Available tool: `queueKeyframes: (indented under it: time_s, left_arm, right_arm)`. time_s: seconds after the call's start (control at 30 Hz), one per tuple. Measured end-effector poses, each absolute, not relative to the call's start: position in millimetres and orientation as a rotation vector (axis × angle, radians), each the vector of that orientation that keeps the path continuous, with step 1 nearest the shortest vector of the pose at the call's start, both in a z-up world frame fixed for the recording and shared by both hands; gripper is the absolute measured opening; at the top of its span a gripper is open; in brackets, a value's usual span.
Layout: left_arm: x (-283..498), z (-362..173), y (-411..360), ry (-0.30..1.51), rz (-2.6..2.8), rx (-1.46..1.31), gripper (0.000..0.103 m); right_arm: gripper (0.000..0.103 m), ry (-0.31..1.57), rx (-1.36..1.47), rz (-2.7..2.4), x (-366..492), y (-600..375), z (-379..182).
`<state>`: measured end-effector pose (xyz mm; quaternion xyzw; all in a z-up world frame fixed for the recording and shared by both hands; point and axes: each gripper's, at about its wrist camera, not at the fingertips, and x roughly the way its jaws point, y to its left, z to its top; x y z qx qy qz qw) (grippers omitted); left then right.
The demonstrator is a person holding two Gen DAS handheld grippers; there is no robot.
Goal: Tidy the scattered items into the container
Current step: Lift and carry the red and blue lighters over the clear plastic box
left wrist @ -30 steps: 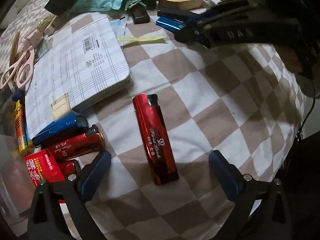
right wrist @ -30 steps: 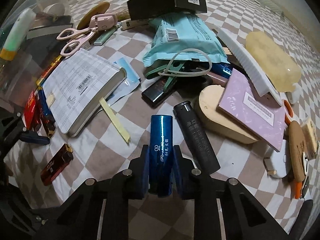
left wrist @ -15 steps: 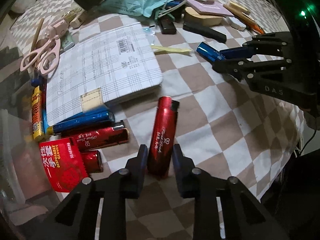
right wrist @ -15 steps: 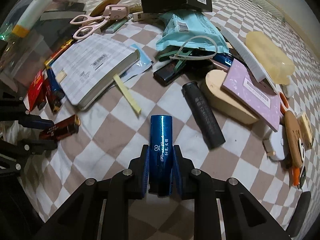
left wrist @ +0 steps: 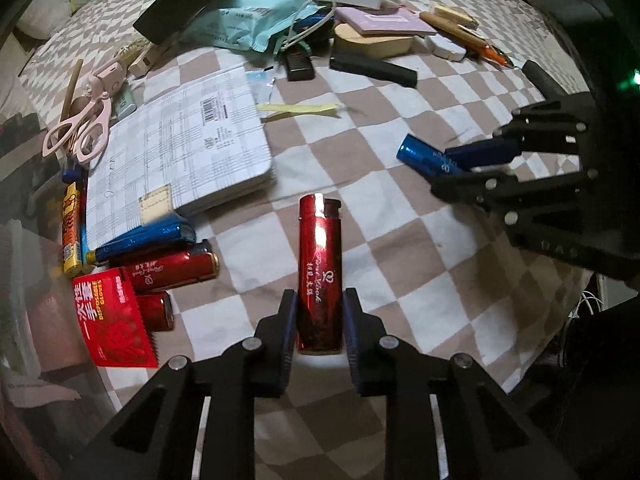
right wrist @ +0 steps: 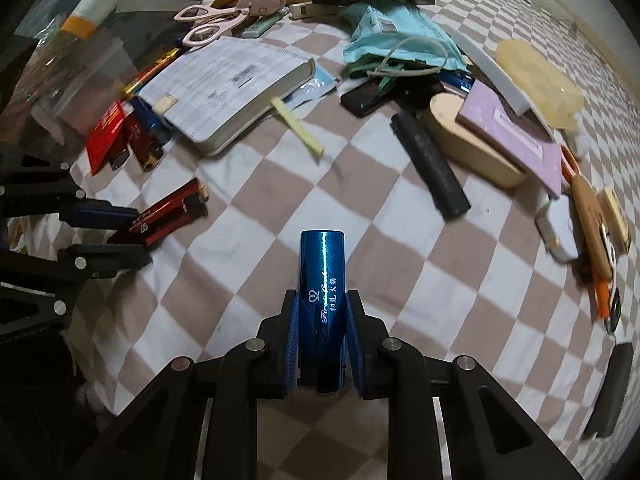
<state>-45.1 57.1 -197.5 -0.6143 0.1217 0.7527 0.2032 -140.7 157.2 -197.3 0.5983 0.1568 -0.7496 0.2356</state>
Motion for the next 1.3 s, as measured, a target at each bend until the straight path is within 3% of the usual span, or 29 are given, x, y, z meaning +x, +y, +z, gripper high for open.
queueKeyframes:
  time_s: [0.43,1.3]
  left_arm:
    - [-122,-132,37,0.202,2.264,-1.616,0.022]
    - [-114,23,12,0.012,2.639,-1.062,0.022]
  right_arm:
    - [0.023,0.339,1.606,-2.196,-144,170,-151]
    - [0.023,-0.102,1.204,-2.474,-197,174,23]
